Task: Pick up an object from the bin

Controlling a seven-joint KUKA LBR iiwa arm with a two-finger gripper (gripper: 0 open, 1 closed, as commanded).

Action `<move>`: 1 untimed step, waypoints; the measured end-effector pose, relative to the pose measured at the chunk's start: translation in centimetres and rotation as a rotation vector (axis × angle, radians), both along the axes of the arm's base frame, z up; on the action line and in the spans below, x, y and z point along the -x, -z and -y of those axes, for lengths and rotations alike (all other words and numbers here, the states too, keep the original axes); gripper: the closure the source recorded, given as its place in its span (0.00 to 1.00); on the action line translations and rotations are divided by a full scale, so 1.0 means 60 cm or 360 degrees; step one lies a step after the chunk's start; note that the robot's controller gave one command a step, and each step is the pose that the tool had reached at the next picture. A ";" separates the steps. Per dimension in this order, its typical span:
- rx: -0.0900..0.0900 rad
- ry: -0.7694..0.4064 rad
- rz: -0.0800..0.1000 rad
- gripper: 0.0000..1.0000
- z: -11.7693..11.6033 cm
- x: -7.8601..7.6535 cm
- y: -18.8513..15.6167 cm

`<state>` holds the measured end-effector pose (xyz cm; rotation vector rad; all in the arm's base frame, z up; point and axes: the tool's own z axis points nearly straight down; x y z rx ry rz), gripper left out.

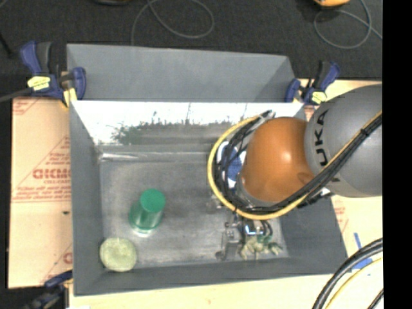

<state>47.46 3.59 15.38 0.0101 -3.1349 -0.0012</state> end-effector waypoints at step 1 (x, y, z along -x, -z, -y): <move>-0.0001 0.0003 0.0013 0.00 0.000 -0.003 -0.006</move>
Offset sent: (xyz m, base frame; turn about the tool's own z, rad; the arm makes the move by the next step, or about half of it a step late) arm 0.0059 -0.1222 -0.0838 0.2641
